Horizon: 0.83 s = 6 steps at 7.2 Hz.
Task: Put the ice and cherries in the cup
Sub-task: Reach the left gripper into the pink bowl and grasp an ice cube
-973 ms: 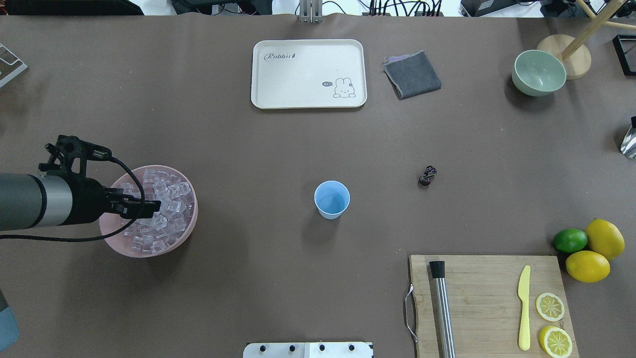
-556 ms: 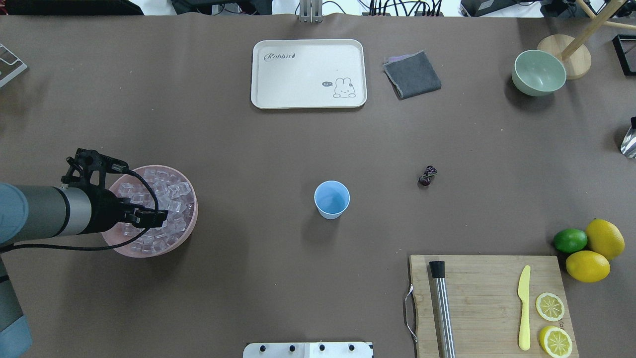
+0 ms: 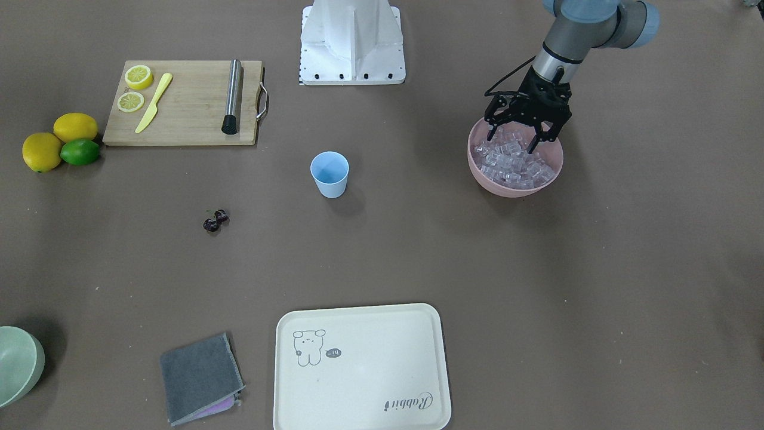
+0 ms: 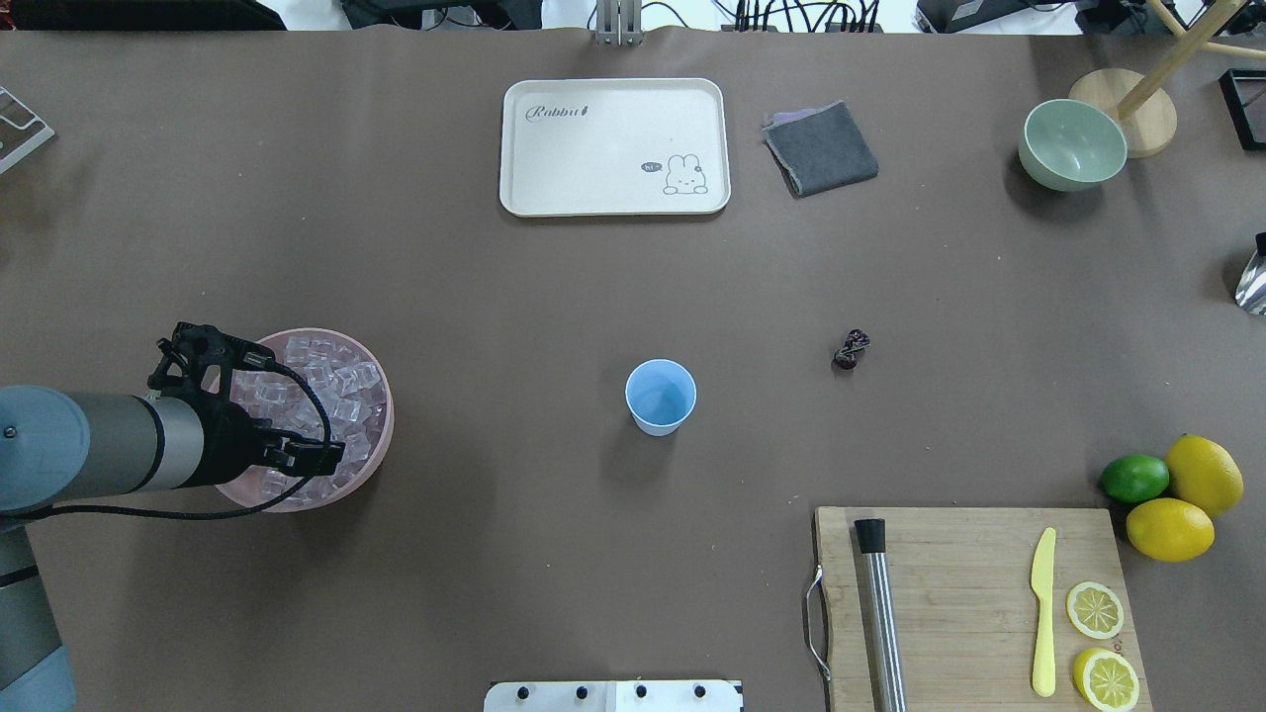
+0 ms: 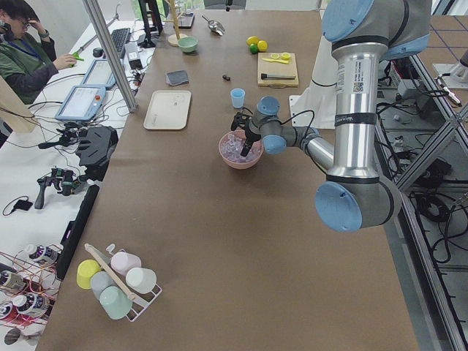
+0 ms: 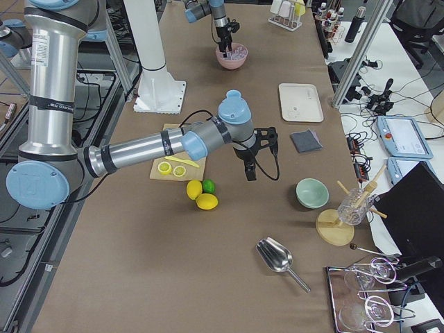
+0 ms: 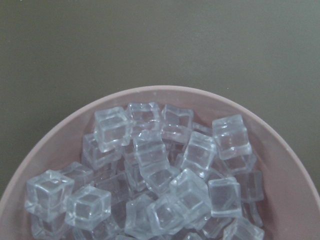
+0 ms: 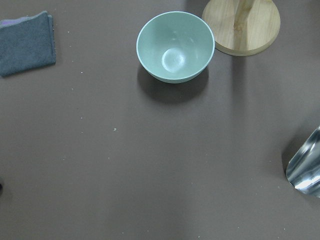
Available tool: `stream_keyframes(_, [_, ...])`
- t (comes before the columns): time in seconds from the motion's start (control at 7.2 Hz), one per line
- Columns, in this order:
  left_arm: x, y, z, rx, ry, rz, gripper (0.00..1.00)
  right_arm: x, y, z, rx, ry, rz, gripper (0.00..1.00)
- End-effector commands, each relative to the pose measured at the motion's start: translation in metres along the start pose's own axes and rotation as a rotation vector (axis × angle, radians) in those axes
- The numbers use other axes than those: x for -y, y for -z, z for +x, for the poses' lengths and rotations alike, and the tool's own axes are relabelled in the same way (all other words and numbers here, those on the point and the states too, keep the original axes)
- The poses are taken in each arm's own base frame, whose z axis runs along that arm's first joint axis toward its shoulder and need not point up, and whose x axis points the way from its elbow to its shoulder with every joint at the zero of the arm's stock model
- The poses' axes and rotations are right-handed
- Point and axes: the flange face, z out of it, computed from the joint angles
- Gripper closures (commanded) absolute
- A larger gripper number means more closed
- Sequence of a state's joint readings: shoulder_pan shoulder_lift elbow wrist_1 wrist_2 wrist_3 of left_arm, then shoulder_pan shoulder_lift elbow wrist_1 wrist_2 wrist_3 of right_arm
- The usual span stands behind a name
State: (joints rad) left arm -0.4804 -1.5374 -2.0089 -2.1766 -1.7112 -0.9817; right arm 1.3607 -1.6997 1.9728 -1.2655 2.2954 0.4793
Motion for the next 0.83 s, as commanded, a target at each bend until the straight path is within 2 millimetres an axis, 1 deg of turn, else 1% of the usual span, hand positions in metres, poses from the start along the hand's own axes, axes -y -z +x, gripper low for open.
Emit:
stream_keyframes(0.0, [-0.0035,-0.0018,0.0001,0.002,-0.001,-0.008,0.30,0.0000,0.0000,0.0001,0.000,-0.001,0.000,0.00])
stream_keyframes(0.14, [-0.0034,-0.0016,0.0002,0.001,-0.001,-0.008,0.44,0.0000,0.0000,0.0001,0.000,-0.001,0.000,0.00])
stream_keyframes(0.28, [-0.0029,-0.0014,-0.0003,0.001,0.000,-0.007,0.46,0.0000,0.0000,0.0001,0.000,0.001,0.000,0.00])
stream_keyframes(0.42, [-0.0033,-0.0014,-0.0010,0.002,0.000,-0.007,0.46,0.0000,0.0000,0.0001,0.000,0.001,0.000,0.00])
stream_keyframes(0.56, [-0.0038,-0.0015,-0.0017,0.004,0.000,-0.008,0.50,0.0000,0.0000,0.0001,0.000,0.001,0.000,0.00])
stream_keyframes(0.69, [-0.0038,-0.0015,-0.0017,0.004,0.000,-0.008,0.67,0.0000,0.0000,0.0001,0.000,0.002,0.000,0.00])
